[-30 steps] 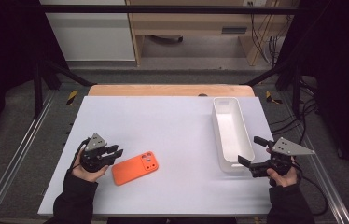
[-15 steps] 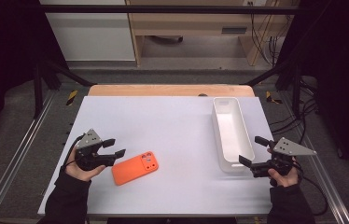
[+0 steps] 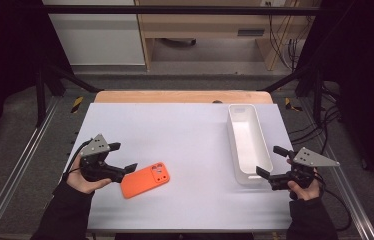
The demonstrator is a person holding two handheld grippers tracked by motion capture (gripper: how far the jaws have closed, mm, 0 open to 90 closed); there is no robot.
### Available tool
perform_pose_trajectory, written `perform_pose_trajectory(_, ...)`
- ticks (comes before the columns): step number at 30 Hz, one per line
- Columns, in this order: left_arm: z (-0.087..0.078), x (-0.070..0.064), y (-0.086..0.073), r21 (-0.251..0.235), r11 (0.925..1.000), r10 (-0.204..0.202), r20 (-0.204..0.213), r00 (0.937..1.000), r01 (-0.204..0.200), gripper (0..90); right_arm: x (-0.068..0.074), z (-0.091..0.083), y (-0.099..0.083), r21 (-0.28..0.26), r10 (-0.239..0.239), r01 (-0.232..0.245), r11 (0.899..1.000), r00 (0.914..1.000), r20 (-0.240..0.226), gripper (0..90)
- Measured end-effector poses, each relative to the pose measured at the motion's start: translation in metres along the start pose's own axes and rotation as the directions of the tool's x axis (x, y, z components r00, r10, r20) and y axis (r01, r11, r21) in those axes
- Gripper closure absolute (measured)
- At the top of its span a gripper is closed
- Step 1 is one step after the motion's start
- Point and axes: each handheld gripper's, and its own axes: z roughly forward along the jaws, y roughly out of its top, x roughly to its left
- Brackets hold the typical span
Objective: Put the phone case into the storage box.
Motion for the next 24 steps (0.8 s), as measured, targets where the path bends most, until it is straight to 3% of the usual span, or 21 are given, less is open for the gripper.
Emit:
perform_pose_trajectory(12, 0.012, -0.005, 0.012, 0.053, 0.9975, 0.045, 0.037, 0.9983, -0.047, 0.6, -0.001, 0.0, 0.0, -0.002, 0.001, -0.001, 1.0, 1.0, 0.001, 0.4)
perform_pose_trajectory(24, 0.03, -0.011, 0.011, 0.148, 0.9837, 0.092, 0.074, 0.993, -0.102, 0.0, -0.001, 0.0, 0.0, -0.001, 0.002, -0.002, 1.0, 1.0, -0.003, 0.4)
